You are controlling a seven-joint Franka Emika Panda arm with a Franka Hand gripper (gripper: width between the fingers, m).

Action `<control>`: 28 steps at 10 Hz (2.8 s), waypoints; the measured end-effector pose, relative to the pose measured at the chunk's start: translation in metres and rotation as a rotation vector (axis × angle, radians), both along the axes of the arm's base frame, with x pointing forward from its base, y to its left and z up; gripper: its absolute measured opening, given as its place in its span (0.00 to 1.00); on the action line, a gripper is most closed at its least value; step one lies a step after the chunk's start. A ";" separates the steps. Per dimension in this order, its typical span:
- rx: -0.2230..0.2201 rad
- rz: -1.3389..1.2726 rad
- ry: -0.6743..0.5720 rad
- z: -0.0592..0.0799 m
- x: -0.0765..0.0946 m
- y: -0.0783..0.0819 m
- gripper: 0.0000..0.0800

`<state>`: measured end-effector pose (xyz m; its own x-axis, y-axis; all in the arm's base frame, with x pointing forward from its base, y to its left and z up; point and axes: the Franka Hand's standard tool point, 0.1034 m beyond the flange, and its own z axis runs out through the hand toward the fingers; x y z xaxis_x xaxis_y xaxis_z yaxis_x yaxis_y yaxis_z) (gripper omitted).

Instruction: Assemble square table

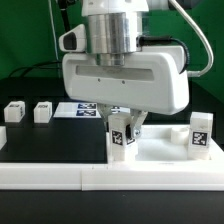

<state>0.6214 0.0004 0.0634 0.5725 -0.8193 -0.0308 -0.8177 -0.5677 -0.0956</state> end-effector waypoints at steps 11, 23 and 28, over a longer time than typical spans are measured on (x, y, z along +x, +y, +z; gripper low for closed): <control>0.089 -0.961 0.145 0.003 -0.001 0.000 0.36; 0.075 -1.127 0.173 0.001 -0.007 -0.003 0.80; 0.127 -1.033 0.150 0.054 -0.015 0.027 0.81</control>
Offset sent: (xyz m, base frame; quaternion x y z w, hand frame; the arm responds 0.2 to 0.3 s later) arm 0.0000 0.0000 0.0000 0.0000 0.0000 0.1296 0.9916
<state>0.6065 0.0272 0.1171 -0.4197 -0.8928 -0.1636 -0.9069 0.4197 0.0364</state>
